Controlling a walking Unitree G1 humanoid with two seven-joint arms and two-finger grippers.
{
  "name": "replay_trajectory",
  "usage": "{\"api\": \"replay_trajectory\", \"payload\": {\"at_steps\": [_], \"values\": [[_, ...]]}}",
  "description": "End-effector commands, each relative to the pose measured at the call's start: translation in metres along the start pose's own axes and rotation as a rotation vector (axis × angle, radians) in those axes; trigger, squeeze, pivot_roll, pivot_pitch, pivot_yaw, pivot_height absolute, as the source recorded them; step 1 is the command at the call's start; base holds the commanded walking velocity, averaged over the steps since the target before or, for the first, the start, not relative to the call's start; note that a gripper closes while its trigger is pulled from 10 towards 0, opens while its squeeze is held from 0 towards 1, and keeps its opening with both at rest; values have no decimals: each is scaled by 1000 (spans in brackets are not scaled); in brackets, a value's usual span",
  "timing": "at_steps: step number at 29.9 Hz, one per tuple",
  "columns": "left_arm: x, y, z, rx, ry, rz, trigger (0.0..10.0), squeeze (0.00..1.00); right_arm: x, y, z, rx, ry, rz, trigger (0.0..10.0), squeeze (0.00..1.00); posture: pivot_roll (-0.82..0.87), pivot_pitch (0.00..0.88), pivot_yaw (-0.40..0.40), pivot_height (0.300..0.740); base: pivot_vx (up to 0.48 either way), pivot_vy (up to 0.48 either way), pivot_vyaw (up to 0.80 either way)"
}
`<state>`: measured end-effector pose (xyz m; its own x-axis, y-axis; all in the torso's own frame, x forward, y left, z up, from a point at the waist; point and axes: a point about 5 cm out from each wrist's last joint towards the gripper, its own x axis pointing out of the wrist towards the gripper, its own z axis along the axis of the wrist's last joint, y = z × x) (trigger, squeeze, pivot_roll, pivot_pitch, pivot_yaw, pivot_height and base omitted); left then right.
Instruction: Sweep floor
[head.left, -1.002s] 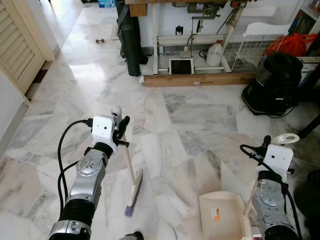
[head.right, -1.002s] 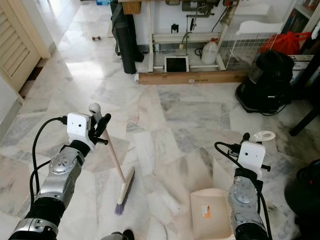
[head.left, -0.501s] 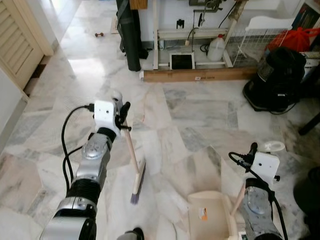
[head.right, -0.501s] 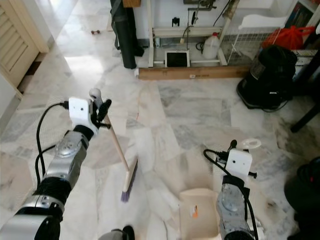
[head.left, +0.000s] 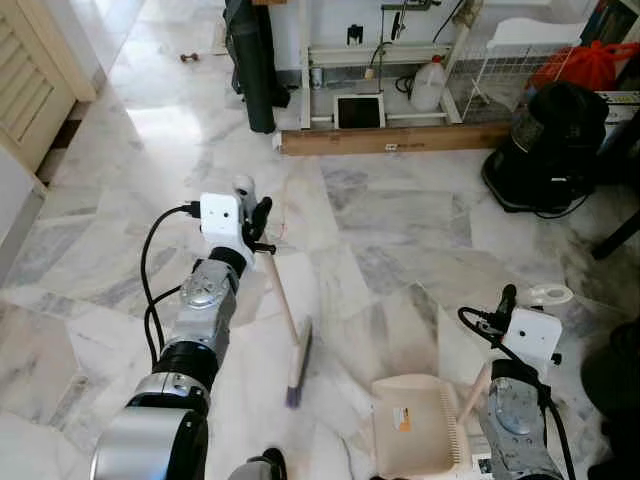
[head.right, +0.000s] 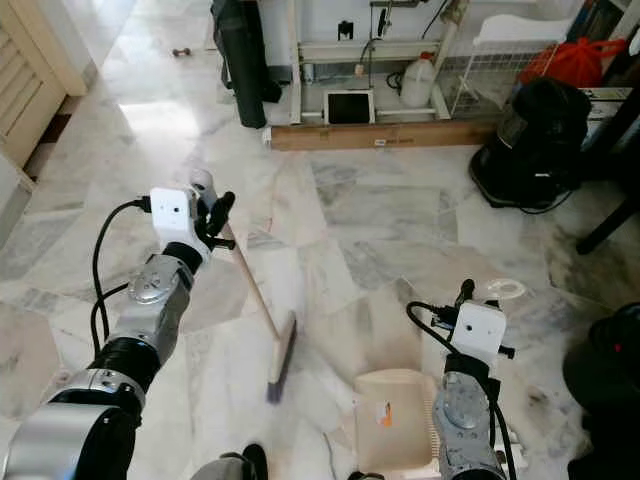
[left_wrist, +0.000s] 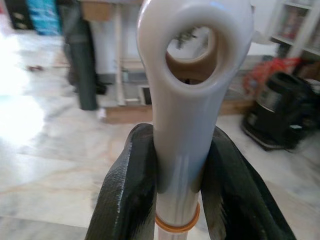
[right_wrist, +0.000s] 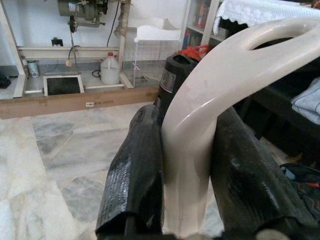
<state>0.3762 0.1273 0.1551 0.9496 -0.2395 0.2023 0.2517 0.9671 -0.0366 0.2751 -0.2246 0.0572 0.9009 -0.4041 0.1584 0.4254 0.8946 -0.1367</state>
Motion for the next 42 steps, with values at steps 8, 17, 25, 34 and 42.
{"api": "replay_trajectory", "payload": {"at_steps": [8,17,25,34,42], "values": [[-4,-17,-12,-41,26,-118,10000,0,-7,-3,-9,-29,54,13,10000,0,84,232,12,740,0,0,0],[-5,-17,-12,-275,52,-133,10000,0,0,2,-5,-21,51,23,10000,0,96,209,10,740,0,0,0],[-1,-9,5,-418,0,-144,10000,0,10,5,-1,-1,54,19,10000,0,111,181,10,740,0,0,0],[-4,22,33,-240,-113,-7,10000,0,13,9,0,9,55,33,10000,0,121,157,9,740,0,0,0],[-13,23,30,-53,-31,-69,10000,0,14,10,0,11,58,45,10000,0,125,142,13,740,0,0,0]]}}
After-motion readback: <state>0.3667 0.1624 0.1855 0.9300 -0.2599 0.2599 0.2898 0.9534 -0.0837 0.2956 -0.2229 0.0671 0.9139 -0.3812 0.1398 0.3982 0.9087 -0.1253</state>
